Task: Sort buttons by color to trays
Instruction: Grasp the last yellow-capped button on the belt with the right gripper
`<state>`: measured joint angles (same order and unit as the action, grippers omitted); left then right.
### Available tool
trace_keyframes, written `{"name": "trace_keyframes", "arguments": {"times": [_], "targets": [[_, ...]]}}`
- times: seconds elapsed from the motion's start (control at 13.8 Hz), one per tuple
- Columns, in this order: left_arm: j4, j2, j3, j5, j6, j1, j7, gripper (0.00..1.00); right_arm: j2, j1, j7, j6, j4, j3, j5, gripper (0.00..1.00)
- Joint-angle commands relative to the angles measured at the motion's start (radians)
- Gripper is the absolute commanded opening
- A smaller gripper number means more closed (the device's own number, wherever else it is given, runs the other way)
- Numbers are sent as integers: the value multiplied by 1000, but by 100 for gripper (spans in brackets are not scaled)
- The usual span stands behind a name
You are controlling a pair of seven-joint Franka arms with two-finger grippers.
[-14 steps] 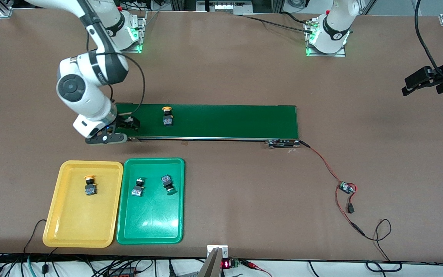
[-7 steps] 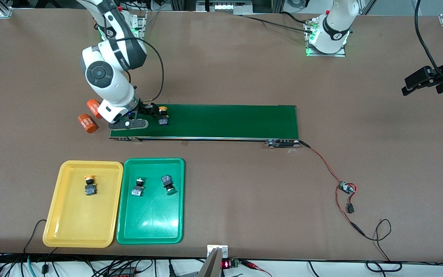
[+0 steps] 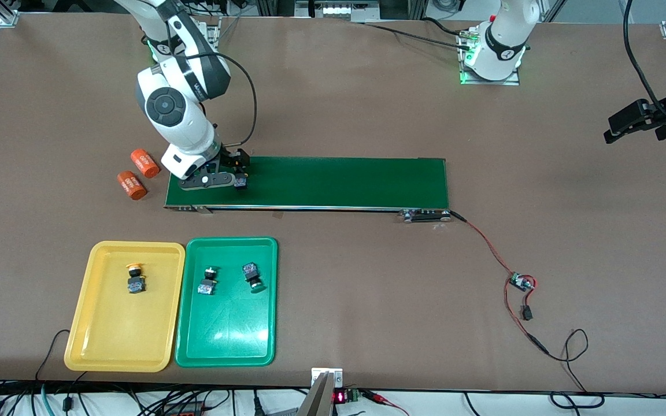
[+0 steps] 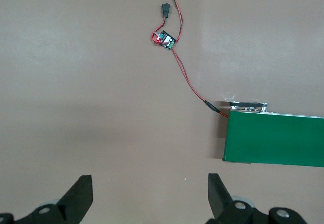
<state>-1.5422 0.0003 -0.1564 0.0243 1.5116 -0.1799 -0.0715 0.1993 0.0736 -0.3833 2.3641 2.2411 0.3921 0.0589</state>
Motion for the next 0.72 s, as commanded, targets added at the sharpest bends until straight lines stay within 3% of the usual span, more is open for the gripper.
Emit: {"name": "trace_keyframes", "arguments": {"times": [0.0, 0.29, 0.43, 0.65], "targets": [[-4, -14, -2, -3, -11, -1, 16, 100, 9, 3, -3, 33, 22, 4, -16, 100], [-4, -13, 0, -3, -11, -3, 16, 100, 48, 3, 9, 75, 22, 2, -16, 98], [-4, -14, 0, -1, -13, -3, 16, 100, 58, 3, 27, 92, 22, 2, -14, 76], [-4, -13, 0, -1, -13, -3, 16, 100, 61, 2, 50, 93, 22, 2, -11, 67]]}}
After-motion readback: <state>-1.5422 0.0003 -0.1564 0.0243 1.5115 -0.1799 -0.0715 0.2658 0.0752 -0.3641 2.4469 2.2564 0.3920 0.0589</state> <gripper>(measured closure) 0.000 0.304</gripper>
